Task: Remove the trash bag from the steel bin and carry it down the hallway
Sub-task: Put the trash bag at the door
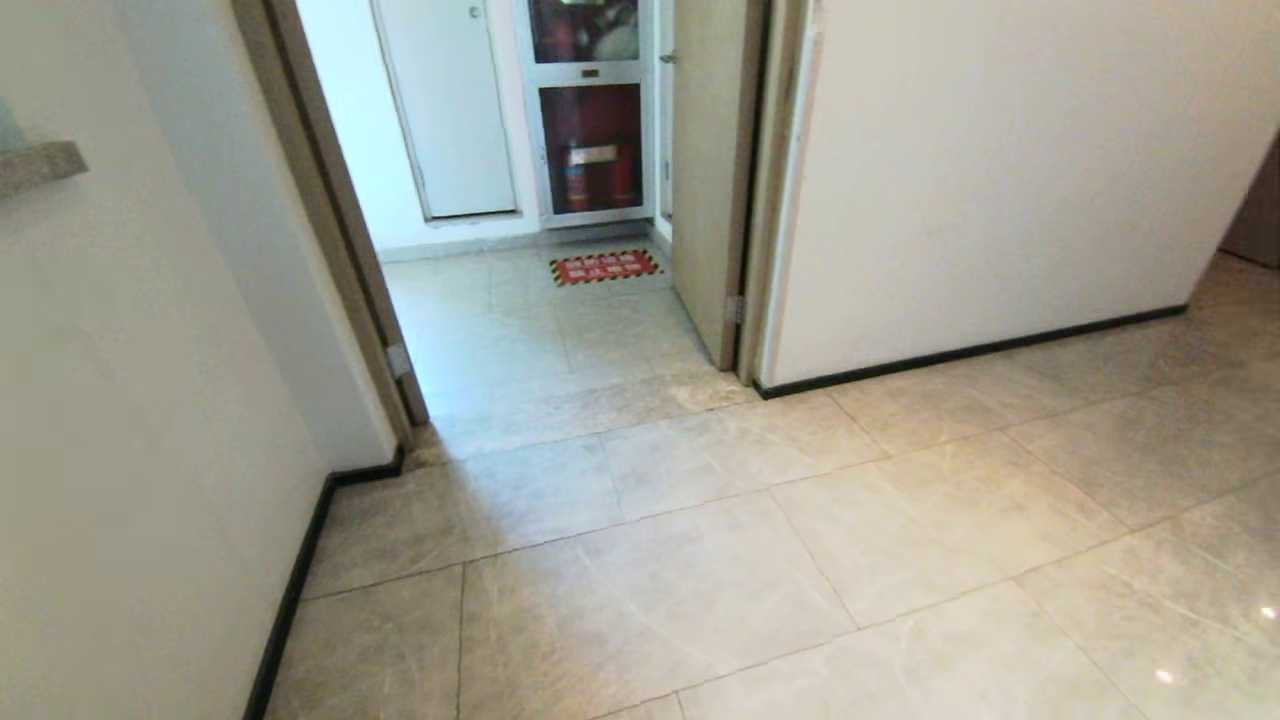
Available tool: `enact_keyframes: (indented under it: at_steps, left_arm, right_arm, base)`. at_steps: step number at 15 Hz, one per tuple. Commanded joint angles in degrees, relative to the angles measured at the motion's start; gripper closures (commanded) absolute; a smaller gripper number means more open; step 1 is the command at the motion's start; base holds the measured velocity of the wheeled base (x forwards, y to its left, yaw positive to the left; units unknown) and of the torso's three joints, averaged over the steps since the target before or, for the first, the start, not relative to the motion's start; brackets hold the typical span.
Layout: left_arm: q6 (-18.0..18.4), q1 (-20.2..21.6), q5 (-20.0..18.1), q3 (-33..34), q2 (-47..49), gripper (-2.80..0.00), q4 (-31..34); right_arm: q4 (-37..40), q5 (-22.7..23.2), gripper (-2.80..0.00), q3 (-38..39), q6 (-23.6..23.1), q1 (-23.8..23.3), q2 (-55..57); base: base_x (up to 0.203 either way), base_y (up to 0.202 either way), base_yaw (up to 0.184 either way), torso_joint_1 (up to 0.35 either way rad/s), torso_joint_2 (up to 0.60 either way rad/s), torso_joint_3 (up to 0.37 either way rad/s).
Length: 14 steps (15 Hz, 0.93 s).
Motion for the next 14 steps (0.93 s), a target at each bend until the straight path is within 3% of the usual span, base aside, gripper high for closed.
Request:
enact_keyframes:
  at_steps: [1,14]
  left_arm:
    - [-0.06,0.00,0.02,0.07,0.00,0.00,-0.01]
    - [-0.06,0.00,0.02,0.00,0.00,0.00,-0.01]
  right_arm:
    - [-0.05,0.02,0.00,0.01,0.00,-0.04,-0.11]
    - [-0.13,0.02,0.00,0.01,0.09,-0.04,-0.11]
  base:
    - [0.002,-0.001,-0.182,0.002,0.00,-0.002]
    - [0.002,0.009,-0.174,0.004,0.00,0.001]
